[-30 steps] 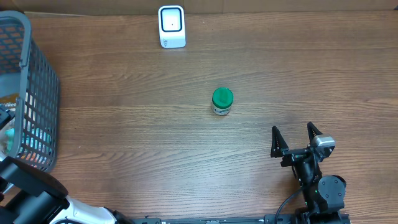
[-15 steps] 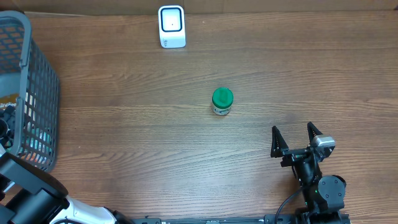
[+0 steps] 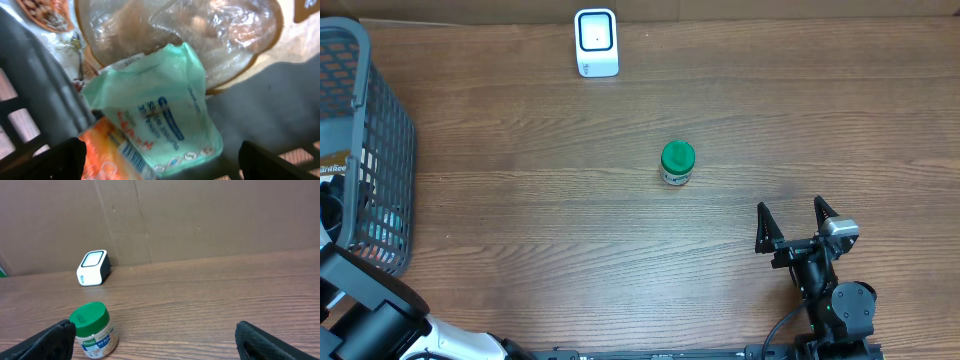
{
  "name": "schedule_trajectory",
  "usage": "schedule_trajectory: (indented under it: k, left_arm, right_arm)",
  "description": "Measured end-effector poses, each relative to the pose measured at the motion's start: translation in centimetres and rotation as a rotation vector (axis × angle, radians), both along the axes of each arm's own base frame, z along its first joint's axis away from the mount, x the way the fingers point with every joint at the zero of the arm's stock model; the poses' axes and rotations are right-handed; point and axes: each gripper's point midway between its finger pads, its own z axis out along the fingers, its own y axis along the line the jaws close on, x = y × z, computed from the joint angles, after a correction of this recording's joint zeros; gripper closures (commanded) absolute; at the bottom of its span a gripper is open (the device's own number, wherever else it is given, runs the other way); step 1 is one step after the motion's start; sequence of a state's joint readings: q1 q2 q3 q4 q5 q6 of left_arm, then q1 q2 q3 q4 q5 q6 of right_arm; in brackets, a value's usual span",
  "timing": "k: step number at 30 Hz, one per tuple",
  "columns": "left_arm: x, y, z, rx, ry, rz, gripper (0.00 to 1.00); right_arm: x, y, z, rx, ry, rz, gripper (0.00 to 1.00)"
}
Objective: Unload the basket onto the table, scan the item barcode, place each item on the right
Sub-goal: 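Grasp the mint-green wipes packet in the basket with the left gripper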
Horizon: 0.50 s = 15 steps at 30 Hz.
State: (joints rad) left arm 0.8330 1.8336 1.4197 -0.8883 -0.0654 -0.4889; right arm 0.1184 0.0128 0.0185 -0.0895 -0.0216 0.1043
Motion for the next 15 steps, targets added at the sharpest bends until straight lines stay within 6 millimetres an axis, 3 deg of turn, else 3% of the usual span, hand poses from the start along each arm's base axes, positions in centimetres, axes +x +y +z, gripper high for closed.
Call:
schedule_trajectory:
  k: [9,11,13,15]
  left_arm:
    - [0.9,1.0,-2.4,0.060,-0.071,0.031,0.01]
    - [1.1,1.1,-2.5,0.068,-0.080,0.034,0.07]
    - [1.2,1.2,-2.5,0.073,-0.087,0.038,0.20]
    - [1.3,1.3,-2.5,0.077,-0.092,0.042,0.41]
  right_arm:
    - [0.0,0.0,0.0,0.000,0.000,0.000,0.00]
    - [0.0,0.0,0.0,0.000,0.000,0.000,0.00]
    - [0.0,0.0,0.0,0.000,0.000,0.000,0.00]
    - [0.0,0.0,0.0,0.000,0.000,0.000,0.00]
